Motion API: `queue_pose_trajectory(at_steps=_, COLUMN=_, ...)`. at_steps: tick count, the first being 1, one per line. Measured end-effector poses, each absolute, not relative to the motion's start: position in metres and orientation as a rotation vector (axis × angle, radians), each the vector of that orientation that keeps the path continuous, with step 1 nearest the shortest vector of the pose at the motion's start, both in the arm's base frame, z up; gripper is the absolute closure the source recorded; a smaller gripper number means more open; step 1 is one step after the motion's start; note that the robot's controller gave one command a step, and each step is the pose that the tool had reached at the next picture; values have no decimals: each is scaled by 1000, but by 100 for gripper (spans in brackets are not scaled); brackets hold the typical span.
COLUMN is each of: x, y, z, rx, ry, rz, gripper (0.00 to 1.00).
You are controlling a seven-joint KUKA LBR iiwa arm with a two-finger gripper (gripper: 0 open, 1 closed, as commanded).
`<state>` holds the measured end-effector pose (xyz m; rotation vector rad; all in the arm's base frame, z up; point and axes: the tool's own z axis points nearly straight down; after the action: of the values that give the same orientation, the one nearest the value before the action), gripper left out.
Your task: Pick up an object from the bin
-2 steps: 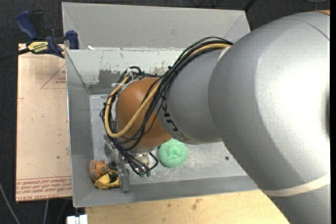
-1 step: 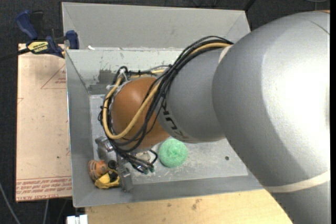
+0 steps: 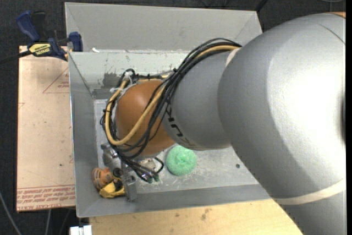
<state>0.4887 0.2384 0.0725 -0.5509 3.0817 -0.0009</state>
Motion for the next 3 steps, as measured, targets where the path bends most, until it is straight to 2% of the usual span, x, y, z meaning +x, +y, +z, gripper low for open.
queue_pose_trajectory(at_steps=1, x=484, y=248, z=73, rx=-912, ry=2994, rz=-1, gripper=100)
queue_pose_trajectory(at_steps=2, x=484, y=248, z=73, rx=-912, ry=2994, rz=0, gripper=100)
queue_pose_trajectory(at_steps=3, x=486, y=249, z=189, rx=-925, ry=3000, rz=3, gripper=100)
